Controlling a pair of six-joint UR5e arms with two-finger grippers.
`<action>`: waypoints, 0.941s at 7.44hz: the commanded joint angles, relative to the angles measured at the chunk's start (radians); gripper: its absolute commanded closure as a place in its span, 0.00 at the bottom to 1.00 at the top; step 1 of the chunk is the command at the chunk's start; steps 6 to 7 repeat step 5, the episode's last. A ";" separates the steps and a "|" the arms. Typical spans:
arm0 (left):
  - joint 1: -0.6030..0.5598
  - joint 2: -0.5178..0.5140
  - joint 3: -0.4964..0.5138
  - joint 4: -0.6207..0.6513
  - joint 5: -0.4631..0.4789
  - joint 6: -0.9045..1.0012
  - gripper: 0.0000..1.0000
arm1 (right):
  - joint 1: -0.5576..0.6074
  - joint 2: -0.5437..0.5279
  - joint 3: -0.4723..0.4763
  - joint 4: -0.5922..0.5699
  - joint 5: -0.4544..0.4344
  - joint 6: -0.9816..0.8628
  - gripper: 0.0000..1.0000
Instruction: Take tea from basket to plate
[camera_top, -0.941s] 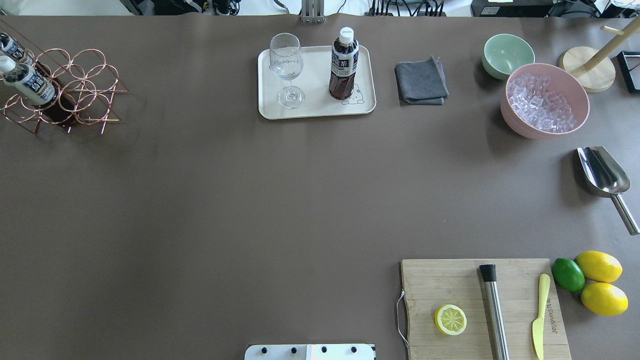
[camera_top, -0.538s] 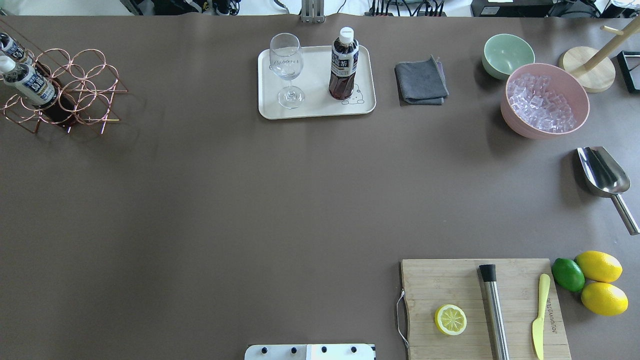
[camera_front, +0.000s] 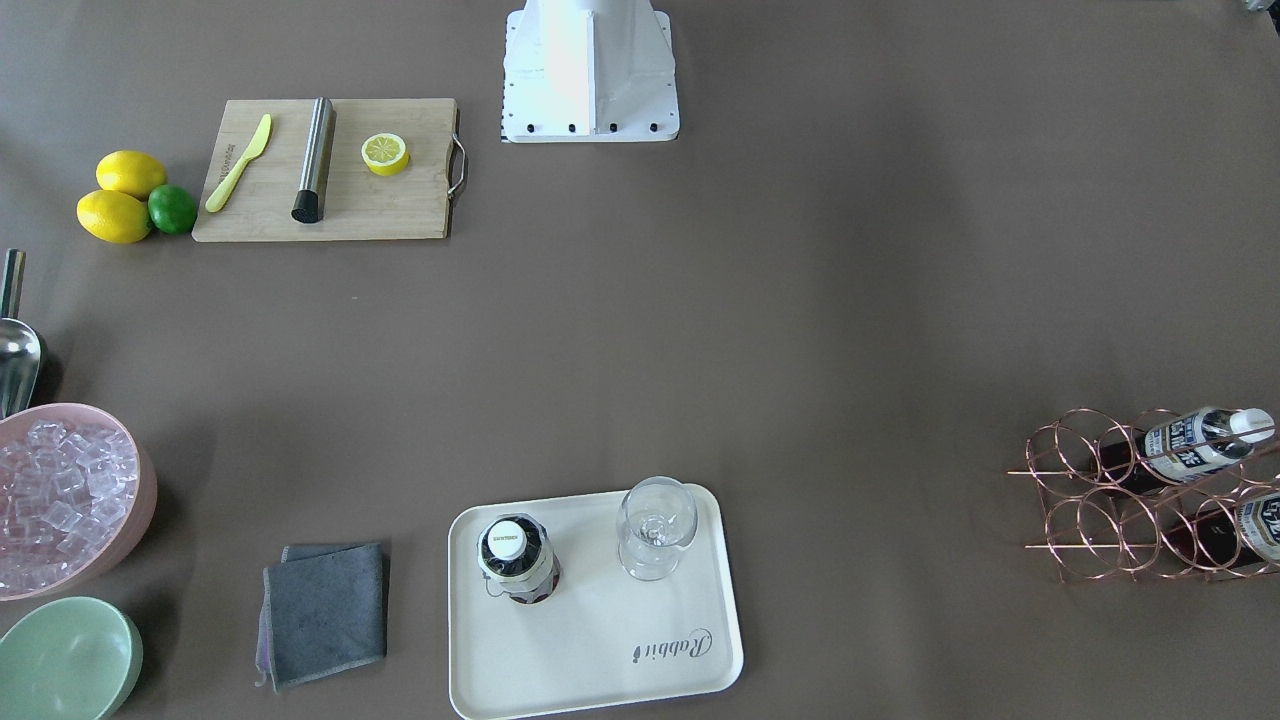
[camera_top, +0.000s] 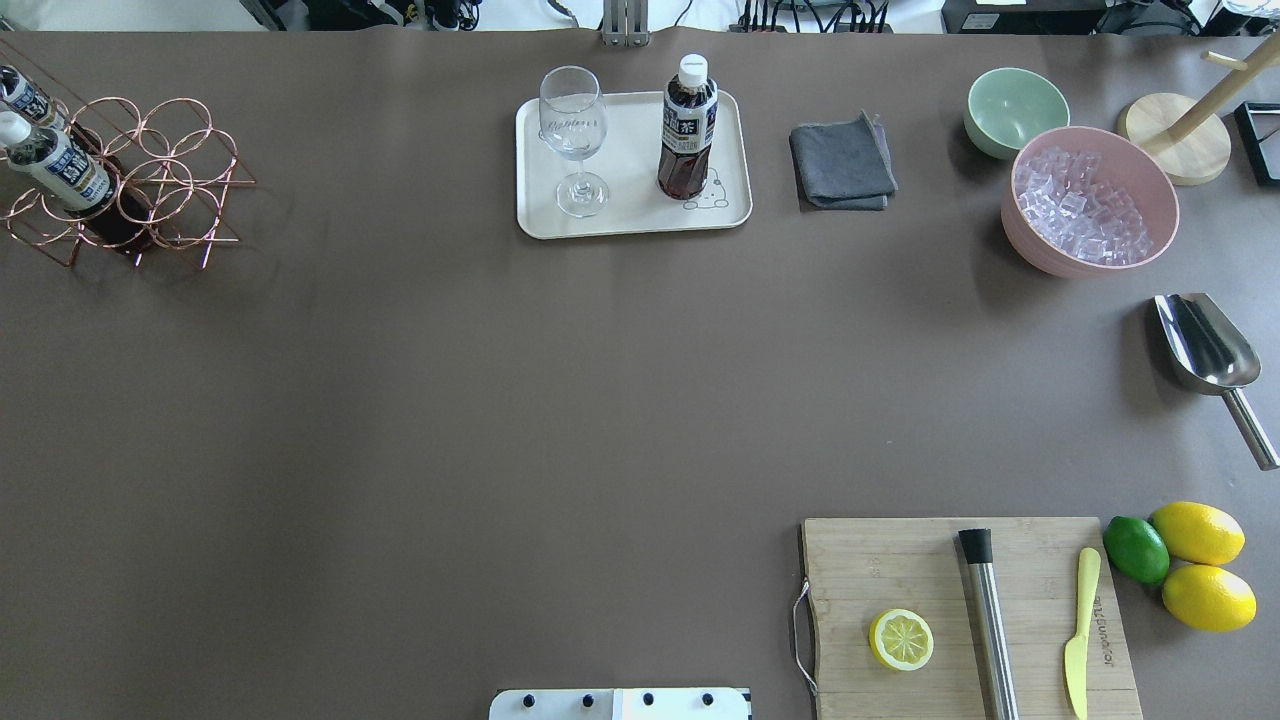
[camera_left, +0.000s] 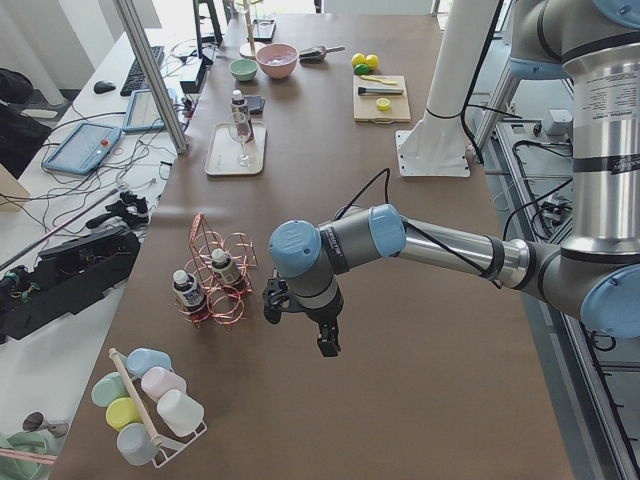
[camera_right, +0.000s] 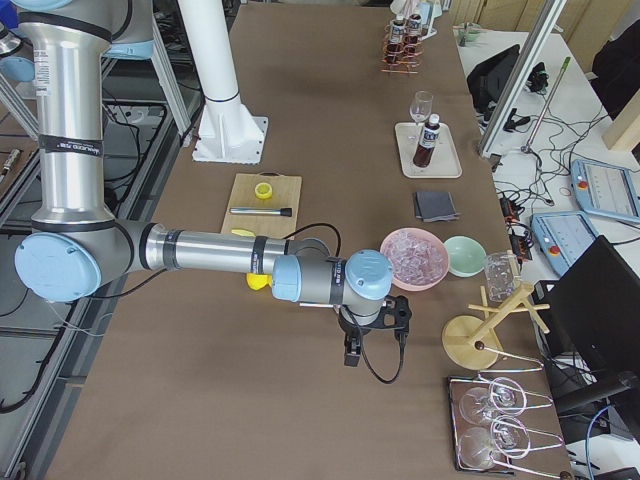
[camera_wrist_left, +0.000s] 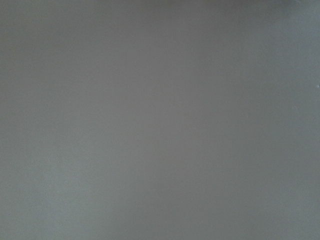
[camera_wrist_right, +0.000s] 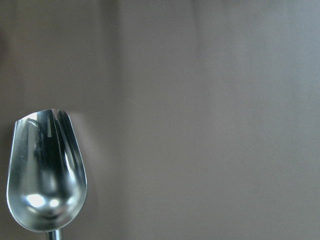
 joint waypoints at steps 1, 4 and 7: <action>0.001 -0.008 -0.001 0.000 -0.006 -0.002 0.01 | 0.001 -0.001 0.004 0.000 -0.001 0.000 0.00; 0.013 -0.029 0.002 0.000 -0.015 -0.014 0.01 | 0.001 -0.001 0.001 0.000 -0.001 -0.007 0.00; 0.018 -0.018 0.039 0.003 -0.003 -0.034 0.01 | 0.001 -0.003 0.001 0.000 -0.003 -0.005 0.00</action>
